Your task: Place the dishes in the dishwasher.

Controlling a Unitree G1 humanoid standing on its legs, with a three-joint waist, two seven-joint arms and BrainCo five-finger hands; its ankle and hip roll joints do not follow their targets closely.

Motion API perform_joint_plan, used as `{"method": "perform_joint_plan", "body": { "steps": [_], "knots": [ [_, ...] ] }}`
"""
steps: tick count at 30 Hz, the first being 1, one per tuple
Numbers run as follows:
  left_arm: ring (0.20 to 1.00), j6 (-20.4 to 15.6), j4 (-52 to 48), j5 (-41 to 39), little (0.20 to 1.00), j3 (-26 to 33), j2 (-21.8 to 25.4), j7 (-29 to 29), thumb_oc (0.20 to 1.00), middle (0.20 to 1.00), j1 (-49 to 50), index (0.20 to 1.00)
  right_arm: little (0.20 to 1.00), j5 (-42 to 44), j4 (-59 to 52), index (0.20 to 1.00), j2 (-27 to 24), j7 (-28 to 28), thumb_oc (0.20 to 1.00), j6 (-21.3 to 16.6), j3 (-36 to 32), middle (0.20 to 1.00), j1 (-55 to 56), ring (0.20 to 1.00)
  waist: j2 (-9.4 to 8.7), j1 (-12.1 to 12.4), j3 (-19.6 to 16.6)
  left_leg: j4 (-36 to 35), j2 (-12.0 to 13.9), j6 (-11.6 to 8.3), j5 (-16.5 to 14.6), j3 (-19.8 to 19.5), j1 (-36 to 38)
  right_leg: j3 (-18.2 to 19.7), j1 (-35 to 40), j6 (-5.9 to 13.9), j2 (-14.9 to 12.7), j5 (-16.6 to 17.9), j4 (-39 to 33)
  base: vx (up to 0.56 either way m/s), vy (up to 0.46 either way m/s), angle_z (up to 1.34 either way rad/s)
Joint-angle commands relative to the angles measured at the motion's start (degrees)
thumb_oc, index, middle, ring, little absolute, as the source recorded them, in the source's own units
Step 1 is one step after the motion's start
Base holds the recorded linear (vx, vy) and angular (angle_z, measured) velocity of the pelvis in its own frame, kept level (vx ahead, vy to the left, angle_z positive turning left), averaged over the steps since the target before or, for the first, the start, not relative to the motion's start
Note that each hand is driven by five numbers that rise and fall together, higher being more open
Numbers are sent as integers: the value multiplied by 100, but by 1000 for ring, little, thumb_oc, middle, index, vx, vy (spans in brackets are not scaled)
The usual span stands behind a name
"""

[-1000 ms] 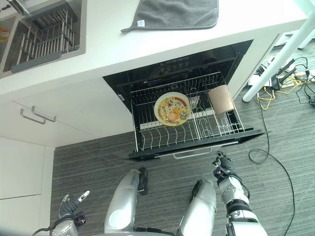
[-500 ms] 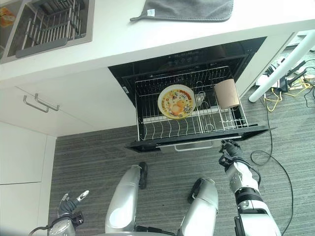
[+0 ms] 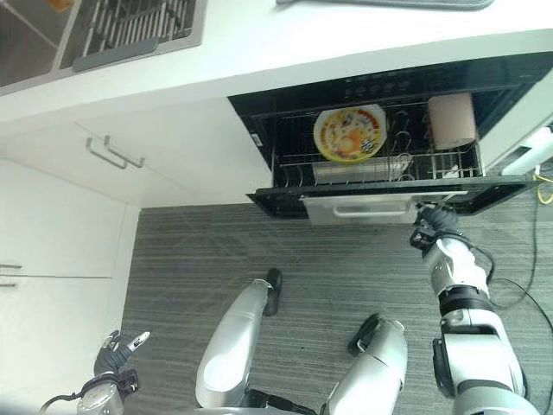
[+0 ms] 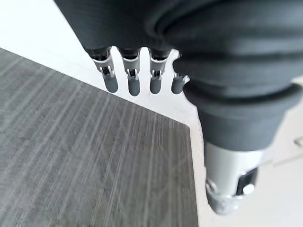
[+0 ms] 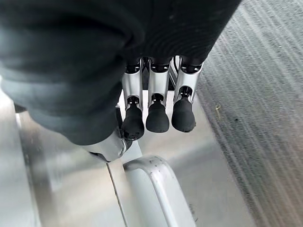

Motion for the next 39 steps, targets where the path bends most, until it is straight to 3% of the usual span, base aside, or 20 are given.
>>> {"method": "perform_joint_plan", "body": {
  "steps": [1, 4, 14, 20, 31, 39],
  "knots": [
    [1000, -181, 48, 118, 1000, 12, 413, -120, 1000, 1000, 251, 1000, 200, -148, -247, 200, -227, 247, 200, -336, 76, 200, -882, 200, 145, 238, -279, -595, -16, -98, -35, 21, 300, 5, 472, 98, -64, -240, -149, 94, 93, 9],
    [1000, -212, 23, 61, 1000, 80, 424, -260, 1000, 1000, 405, 1000, 200, -276, -72, 200, -615, 228, 200, -301, 103, 200, -1248, 200, 290, 339, -286, -804, -71, -131, 104, 52, 310, -79, 585, 111, -132, -282, -262, 81, 64, 11],
    [1000, -296, 230, 46, 1000, 306, 525, -531, 1000, 1000, 681, 1000, 200, -330, 342, 200, -1624, 76, 200, -314, 424, 200, -2427, 200, 493, 685, -390, -1396, -231, -192, 473, -108, 346, -344, 899, 180, -249, -253, -637, 78, 32, 11],
    [1000, -365, 487, 251, 1000, 534, 680, -786, 1000, 1000, 774, 1000, 200, -367, 635, 200, -2075, 47, 200, -297, 778, 200, -3109, 200, 493, 857, -499, -1693, -214, -226, 694, -270, 363, -514, 1136, 206, -195, -268, -885, 62, -30, 11],
    [1000, -304, 449, 561, 1000, 638, 962, -711, 1000, 1000, 911, 1000, 200, -703, 857, 200, -2439, -25, 200, -137, 1723, 200, -4195, 200, 373, 1049, -521, -1355, -216, -222, 573, -385, 206, -667, 1246, 160, -176, -268, -851, 21, -47, 3],
    [1000, -231, 214, 561, 1000, 679, 1064, -755, 1000, 1000, 884, 1000, 200, -739, 920, 200, -2392, 77, 200, 14, 1864, 200, -4189, 200, 257, 1104, -485, -1342, -162, -221, 564, -336, 159, -801, 1385, 181, -126, -130, -1094, -35, -31, 0]
  ]
}}
